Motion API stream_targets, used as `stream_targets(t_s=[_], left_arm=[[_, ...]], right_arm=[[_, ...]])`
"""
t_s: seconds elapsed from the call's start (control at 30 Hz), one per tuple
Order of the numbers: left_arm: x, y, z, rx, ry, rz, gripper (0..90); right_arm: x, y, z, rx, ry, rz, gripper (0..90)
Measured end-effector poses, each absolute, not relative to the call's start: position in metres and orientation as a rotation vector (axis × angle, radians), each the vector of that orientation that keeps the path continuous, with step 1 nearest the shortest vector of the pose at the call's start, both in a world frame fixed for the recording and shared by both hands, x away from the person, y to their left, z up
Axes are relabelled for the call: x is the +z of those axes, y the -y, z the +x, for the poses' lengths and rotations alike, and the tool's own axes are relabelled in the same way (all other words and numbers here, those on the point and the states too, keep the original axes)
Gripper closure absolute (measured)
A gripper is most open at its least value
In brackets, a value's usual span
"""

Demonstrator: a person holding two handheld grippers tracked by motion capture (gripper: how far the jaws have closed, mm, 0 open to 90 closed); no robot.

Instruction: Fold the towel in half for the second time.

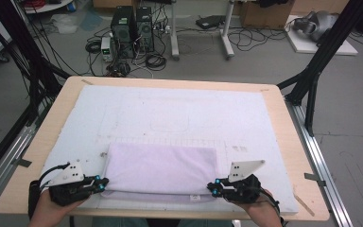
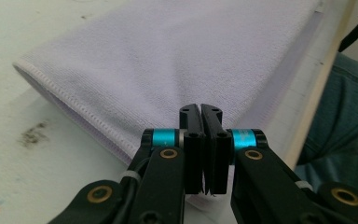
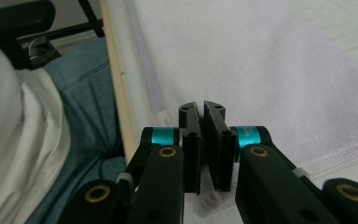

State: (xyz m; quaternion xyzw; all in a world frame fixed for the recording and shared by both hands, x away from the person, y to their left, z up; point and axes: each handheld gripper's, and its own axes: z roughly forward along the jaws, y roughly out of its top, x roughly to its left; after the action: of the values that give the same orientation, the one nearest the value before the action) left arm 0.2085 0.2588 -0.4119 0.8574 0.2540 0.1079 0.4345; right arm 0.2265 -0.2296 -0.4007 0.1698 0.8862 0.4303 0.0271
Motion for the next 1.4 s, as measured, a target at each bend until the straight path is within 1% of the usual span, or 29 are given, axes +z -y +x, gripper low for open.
stream_targets(t_s=[0.07,0.1,0.13,0.17,0.2,0.27,0.33,0.37,0.57,0.7,0.77,0.83,1.0,1.13,1.17,1.23,1.33,1.4], left_arm=[[-0.418,-0.258,0.206,0.241,-0.624,2.164,86.6],[-0.421,-0.257,0.206,0.234,-0.624,2.174,84.2],[-0.423,-0.258,0.207,0.223,-0.632,2.17,77.9],[-0.423,-0.258,0.209,0.223,-0.64,2.164,71.2],[-0.421,-0.259,0.21,0.231,-0.651,2.149,67.1],[-0.417,-0.26,0.215,0.256,-0.669,2.126,61.1],[-0.413,-0.26,0.222,0.288,-0.682,2.126,57.4],[-0.412,-0.261,0.226,0.296,-0.685,2.121,56.5],[-0.412,-0.26,0.258,0.346,-0.761,2.061,55.0],[-0.411,-0.258,0.281,0.401,-0.821,2.034,51.1],[-0.411,-0.258,0.292,0.406,-0.85,2.018,49.9],[-0.412,-0.256,0.304,0.429,-0.871,2.024,50.5],[-0.419,-0.249,0.328,0.414,-0.918,2.045,47.3],[-0.434,-0.247,0.338,0.368,-0.974,2.114,43.8],[-0.437,-0.246,0.338,0.372,-0.973,2.141,44.5],[-0.439,-0.246,0.338,0.35,-0.976,2.138,45.9],[-0.44,-0.248,0.338,0.31,-0.978,2.125,53.1],[-0.441,-0.249,0.338,0.299,-0.971,2.122,54.9]], right_arm=[[-0.407,0.229,0.223,1.334,-2.781,0.527,83.6],[-0.412,0.228,0.223,1.332,-2.818,0.528,78.7],[-0.416,0.227,0.223,1.318,-2.834,0.538,72.2],[-0.419,0.227,0.224,1.33,-2.836,0.551,68.8],[-0.419,0.228,0.226,1.366,-2.828,0.561,67.1],[-0.414,0.231,0.232,1.407,-2.773,0.593,62.5],[-0.41,0.234,0.241,1.399,-2.728,0.625,59.0],[-0.408,0.235,0.247,1.383,-2.71,0.645,58.6],[-0.406,0.236,0.282,1.304,-2.647,0.726,53.1],[-0.408,0.235,0.304,1.251,-2.609,0.765,49.4],[-0.409,0.235,0.313,1.227,-2.599,0.775,47.7],[-0.411,0.236,0.322,1.225,-2.581,0.804,46.5],[-0.419,0.237,0.338,1.19,-2.564,0.855,43.9],[-0.427,0.237,0.346,1.186,-2.603,0.875,44.1],[-0.429,0.237,0.348,1.184,-2.61,0.873,44.3],[-0.432,0.234,0.349,1.156,-2.632,0.863,44.7],[-0.436,0.232,0.351,1.135,-2.662,0.864,45.3],[-0.438,0.23,0.352,1.128,-2.68,0.871,47.6]])
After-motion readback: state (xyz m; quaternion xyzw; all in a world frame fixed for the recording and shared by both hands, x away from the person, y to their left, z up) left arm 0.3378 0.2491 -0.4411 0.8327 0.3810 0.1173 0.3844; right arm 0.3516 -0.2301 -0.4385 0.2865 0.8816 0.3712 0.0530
